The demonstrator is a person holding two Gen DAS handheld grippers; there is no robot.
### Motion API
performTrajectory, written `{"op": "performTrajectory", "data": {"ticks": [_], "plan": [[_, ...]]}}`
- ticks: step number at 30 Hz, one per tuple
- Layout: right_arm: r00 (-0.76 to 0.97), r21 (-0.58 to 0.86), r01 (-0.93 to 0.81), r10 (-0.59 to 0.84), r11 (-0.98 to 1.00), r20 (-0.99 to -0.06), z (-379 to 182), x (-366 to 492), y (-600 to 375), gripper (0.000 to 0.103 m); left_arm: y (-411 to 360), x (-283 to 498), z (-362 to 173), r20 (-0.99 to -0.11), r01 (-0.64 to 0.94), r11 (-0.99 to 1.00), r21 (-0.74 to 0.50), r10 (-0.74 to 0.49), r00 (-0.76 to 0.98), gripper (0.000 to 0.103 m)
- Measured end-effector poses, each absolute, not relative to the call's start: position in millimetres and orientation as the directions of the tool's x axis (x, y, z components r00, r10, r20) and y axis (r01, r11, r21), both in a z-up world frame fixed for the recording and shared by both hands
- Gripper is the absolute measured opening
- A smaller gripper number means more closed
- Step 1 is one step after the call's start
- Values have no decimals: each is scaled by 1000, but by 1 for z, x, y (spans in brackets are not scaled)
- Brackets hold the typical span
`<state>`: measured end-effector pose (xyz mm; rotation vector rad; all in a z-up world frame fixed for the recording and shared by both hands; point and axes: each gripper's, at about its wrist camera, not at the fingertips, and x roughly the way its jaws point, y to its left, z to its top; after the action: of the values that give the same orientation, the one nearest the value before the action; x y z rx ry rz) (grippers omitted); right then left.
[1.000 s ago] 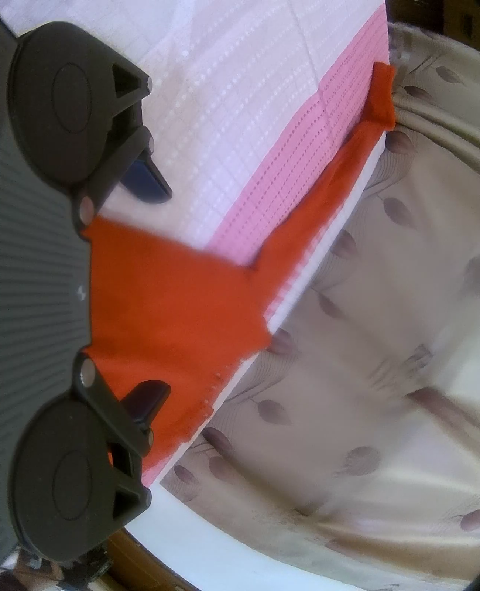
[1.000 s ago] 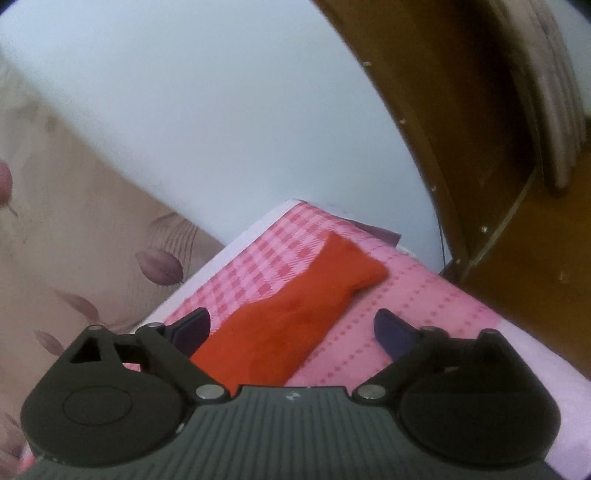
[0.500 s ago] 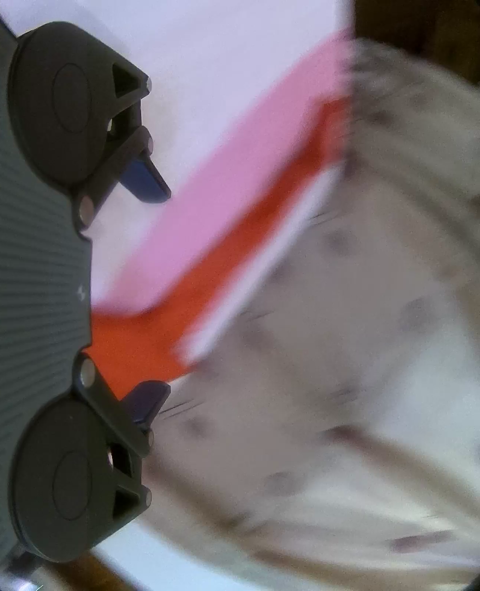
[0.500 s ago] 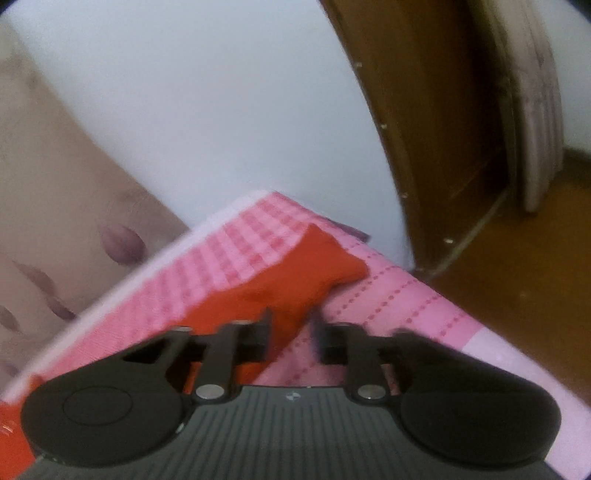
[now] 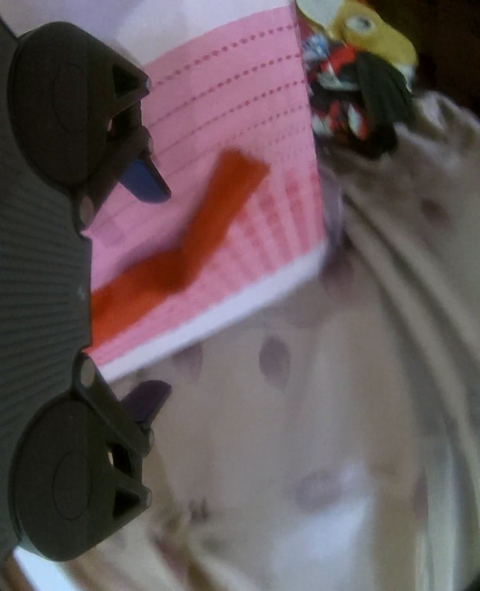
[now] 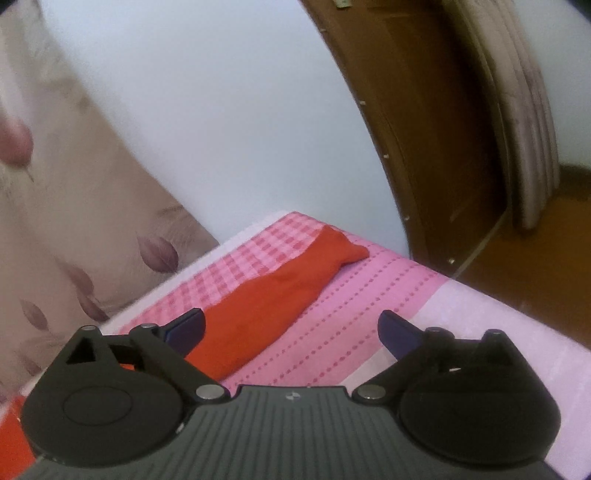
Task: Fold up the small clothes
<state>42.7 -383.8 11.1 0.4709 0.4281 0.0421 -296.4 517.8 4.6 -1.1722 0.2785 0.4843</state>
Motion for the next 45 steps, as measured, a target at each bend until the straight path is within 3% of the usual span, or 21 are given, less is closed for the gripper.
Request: {"op": "performTrajectory", "data": {"ticks": [3,5,6,7,9,14,15,18,21,22,23,25,28,34,39,45], "plan": [[904,413,64,123,908,-410,12,45,-379,100,536,-275,-9,-489,-525,254,-812,195,851,103],[903,403,69,115,913,-415,12,45,-378,100,541,-266,-6,-478,-533,281,-798,243,844,101],[903,400,75,108,913,-416,12,45,-378,101,541,-264,-4,-481,-549,290,-784,276,832,76],[902,399,80,103,914,-419,12,45,-378,102,541,-259,1,-493,-574,327,-751,301,816,7],[899,398,86,101,913,-427,12,45,-378,102,535,-253,21,-505,-638,440,-632,389,770,4],[897,407,86,107,909,-429,10,47,-380,102,511,-271,53,-141,-510,684,-521,521,842,4],[899,412,86,107,907,-424,10,46,-380,102,514,-271,46,-148,-534,688,-492,539,830,5],[901,422,87,110,902,-420,9,45,-381,102,538,-270,5,-348,-670,550,-499,581,736,9],[896,417,81,118,905,-429,9,46,-379,102,554,-281,-23,-479,-760,367,-536,609,632,21],[893,416,75,124,906,-432,9,47,-378,102,555,-295,-28,-418,-701,349,-622,608,675,39],[890,416,66,135,907,-436,9,48,-378,102,554,-308,-29,-382,-680,315,-663,638,668,48],[885,419,54,151,906,-441,8,50,-378,103,544,-326,-19,-376,-735,261,-625,724,578,87],[883,443,43,173,895,-436,8,50,-382,103,518,-344,6,-330,-769,241,-592,798,505,88],[889,514,27,214,858,-405,5,47,-392,103,415,-324,34,-334,-559,530,-638,463,821,88],[874,567,-18,288,824,-391,2,47,-396,103,307,-297,5,-287,-347,569,-746,196,938,88],[886,564,-62,305,824,-349,11,17,-377,103,253,-280,-15,-331,-339,665,-665,144,932,88]]}}
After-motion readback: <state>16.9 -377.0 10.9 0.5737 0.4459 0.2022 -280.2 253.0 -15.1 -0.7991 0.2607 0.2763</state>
